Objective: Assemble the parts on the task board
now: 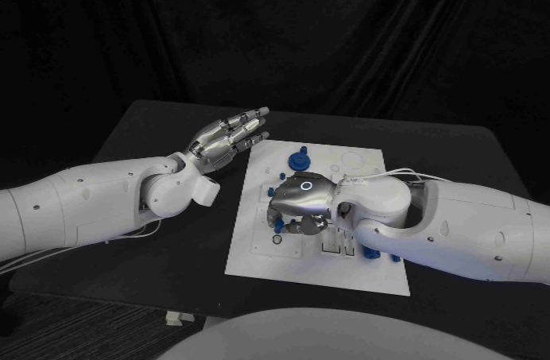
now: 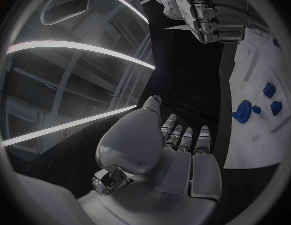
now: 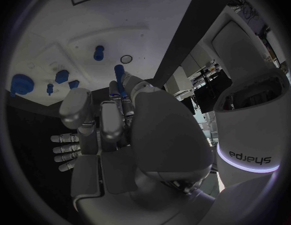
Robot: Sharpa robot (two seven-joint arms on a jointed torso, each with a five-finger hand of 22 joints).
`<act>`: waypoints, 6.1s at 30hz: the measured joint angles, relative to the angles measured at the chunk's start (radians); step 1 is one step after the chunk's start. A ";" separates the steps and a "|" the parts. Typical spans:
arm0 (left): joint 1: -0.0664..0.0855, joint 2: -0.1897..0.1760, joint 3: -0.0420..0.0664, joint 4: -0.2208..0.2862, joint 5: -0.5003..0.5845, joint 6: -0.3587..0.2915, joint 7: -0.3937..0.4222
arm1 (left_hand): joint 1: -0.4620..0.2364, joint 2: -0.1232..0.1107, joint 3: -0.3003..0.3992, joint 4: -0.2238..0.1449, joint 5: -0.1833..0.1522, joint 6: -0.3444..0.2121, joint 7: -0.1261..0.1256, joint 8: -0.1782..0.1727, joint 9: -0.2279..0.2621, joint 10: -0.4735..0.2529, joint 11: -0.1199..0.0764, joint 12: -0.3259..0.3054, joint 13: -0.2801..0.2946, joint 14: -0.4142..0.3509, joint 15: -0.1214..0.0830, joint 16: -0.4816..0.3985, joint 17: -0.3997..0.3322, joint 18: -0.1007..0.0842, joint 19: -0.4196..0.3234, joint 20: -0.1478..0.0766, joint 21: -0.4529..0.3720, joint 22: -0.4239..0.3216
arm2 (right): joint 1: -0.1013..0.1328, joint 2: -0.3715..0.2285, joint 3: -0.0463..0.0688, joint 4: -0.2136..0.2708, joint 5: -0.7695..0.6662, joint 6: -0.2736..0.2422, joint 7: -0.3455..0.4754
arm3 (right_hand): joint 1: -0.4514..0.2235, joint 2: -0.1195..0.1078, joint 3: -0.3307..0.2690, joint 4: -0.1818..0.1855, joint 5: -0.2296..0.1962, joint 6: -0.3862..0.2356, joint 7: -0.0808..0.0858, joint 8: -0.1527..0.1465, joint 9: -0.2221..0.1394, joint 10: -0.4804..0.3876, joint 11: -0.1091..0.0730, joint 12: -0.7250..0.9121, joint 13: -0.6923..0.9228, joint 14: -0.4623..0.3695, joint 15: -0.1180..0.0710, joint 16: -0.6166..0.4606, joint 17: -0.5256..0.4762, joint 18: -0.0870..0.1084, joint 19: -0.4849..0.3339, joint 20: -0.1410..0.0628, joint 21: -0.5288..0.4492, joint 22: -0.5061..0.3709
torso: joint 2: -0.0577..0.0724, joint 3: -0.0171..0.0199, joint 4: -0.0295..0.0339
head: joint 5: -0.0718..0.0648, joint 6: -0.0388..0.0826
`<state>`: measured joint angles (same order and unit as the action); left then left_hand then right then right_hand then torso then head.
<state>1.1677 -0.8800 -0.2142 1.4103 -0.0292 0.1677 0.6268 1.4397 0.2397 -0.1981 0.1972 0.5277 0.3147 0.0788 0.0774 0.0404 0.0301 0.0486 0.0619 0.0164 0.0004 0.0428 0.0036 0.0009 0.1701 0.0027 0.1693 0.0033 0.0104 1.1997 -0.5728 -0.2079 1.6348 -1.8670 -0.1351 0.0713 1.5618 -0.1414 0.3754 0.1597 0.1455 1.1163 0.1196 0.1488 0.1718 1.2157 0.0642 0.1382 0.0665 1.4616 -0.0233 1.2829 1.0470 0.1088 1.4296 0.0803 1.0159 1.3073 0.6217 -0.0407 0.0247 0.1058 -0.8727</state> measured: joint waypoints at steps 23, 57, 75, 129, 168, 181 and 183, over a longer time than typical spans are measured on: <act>-0.001 0.003 0.000 -0.003 0.000 -0.001 -0.001 | -0.002 0.002 0.000 0.000 0.000 0.000 0.000 0.004 0.000 0.000 0.000 0.000 0.000 0.000 0.000 0.000 0.001 0.000 0.000 0.000 0.000 0.002 | -0.043 0.008 0.001 -0.008 -0.036 -0.014 0.013 | -0.009 -0.009 0.011 -0.006 0.005 0.006 -0.006 -0.004 -0.001 0.016 -0.002 -0.010 0.002 0.000 0.000 0.010 0.013 0.000 0.003 -0.003 0.019 0.001 | -0.001 0.0002 -0.0013 | 0.002 0.000; -0.005 0.008 0.000 -0.010 0.000 0.016 -0.006 | -0.002 0.002 0.000 0.000 0.000 -0.004 0.004 0.004 0.000 0.000 0.000 0.000 0.000 0.000 0.008 0.000 0.000 0.000 0.000 0.008 0.000 0.006 | -0.070 0.017 0.005 -0.030 -0.039 -0.020 0.001 | -0.035 -0.035 0.031 -0.022 0.020 -0.117 -0.018 -0.076 -0.035 -0.051 0.013 -0.035 0.007 -0.040 0.025 -0.029 -0.059 0.000 -0.042 0.013 -0.071 0.000 | -0.001 0.0001 -0.0008 | -0.002 0.000; -0.009 0.012 0.000 -0.015 0.000 0.022 -0.012 | -0.002 0.002 0.000 0.000 0.000 -0.004 0.004 0.004 0.000 0.000 0.000 0.003 0.000 0.000 0.008 0.000 0.000 0.000 0.004 0.011 0.000 0.007 | -0.064 -0.032 -0.001 -0.003 -0.037 -0.018 -0.025 | -0.063 -0.028 -0.183 0.034 -0.030 -0.420 -0.098 -0.086 -0.108 -0.385 0.052 -0.008 0.003 -0.157 0.031 -0.124 -0.234 0.017 -0.154 0.029 -0.290 0.000 | -0.001 0.0002 -0.0009 | -0.001 0.000; -0.025 0.013 0.000 -0.035 0.000 0.020 -0.016 | 0.007 0.010 0.011 -0.017 0.019 0.006 0.005 0.012 0.002 0.000 0.007 0.003 0.000 0.000 0.015 0.000 0.000 0.000 0.004 0.025 0.000 0.008 | 0.090 -0.432 0.000 0.117 0.574 0.223 -0.547 | -0.721 0.151 -0.367 0.133 0.024 0.023 -0.105 0.288 0.295 0.249 -0.107 1.439 1.242 0.005 -0.080 0.269 0.261 -0.055 0.036 -0.071 0.357 0.001 | -0.005 -0.0034 -0.0032 | -0.048 0.000; -0.029 0.013 0.000 -0.035 0.000 0.023 -0.021 | 0.007 0.010 0.011 -0.017 0.019 0.007 0.007 0.012 0.002 0.000 0.007 0.003 0.000 0.000 0.015 0.000 0.000 0.000 0.004 0.025 0.000 0.008 | -0.009 -0.387 0.000 0.109 0.569 0.300 -0.594 | -0.587 0.069 -0.354 0.119 0.048 -0.077 -0.088 0.232 0.391 0.251 -0.105 1.439 1.241 0.005 -0.083 0.223 0.261 -0.055 0.019 -0.069 0.236 0.000 | -0.005 -0.0035 -0.0031 | -0.044 0.000; -0.030 0.012 0.000 -0.034 0.000 0.025 -0.023 | 0.007 0.010 0.011 -0.017 0.019 0.007 0.007 0.012 0.002 0.000 0.007 0.003 0.000 0.000 0.015 0.000 0.000 0.000 0.004 0.025 0.000 0.009 | -0.018 -0.383 0.003 0.108 0.578 0.307 -0.601 | -0.449 0.059 -0.303 0.048 0.421 -0.075 -0.089 0.211 0.397 0.253 -0.100 1.439 1.241 0.007 -0.078 0.219 0.261 -0.055 0.019 -0.069 0.226 0.000 | -0.005 -0.0035 -0.0031 | -0.041 0.000; -0.030 0.012 0.000 -0.035 0.000 0.025 -0.024 | 0.007 0.010 0.011 -0.017 0.019 0.007 0.007 0.012 0.002 0.000 0.007 0.003 0.000 0.000 0.015 0.000 0.000 0.000 0.004 0.025 0.000 0.009 | -0.019 -0.387 0.003 0.109 0.587 0.297 -0.598 | -0.444 0.053 -0.303 0.048 0.497 -0.075 -0.090 0.210 0.399 0.250 -0.102 1.439 1.241 0.005 -0.077 0.219 0.261 -0.055 0.019 -0.069 0.226 0.000 | -0.005 -0.0035 -0.0031 | -0.041 0.000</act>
<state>1.1380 -0.8678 -0.2140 1.3756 -0.0291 0.1926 0.6033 1.4467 0.2498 -0.1871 0.1807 0.5469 0.3218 0.0857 0.0890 0.0425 0.0301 0.0554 0.0648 0.0160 0.0004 0.0574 0.0036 0.0013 0.1700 0.0064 0.1947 0.0034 0.0190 1.1811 -0.9597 -0.2053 1.7439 -1.2804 0.1617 -0.5265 1.1180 -0.0881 0.0728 0.2077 0.6427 1.0412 0.0293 0.3590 0.5711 1.4662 -0.0374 1.5772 1.3074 1.4668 -0.1000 1.5022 1.3076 0.0543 1.4487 0.0108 1.2420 1.3076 0.6170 -0.0442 0.0217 0.0646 -0.8727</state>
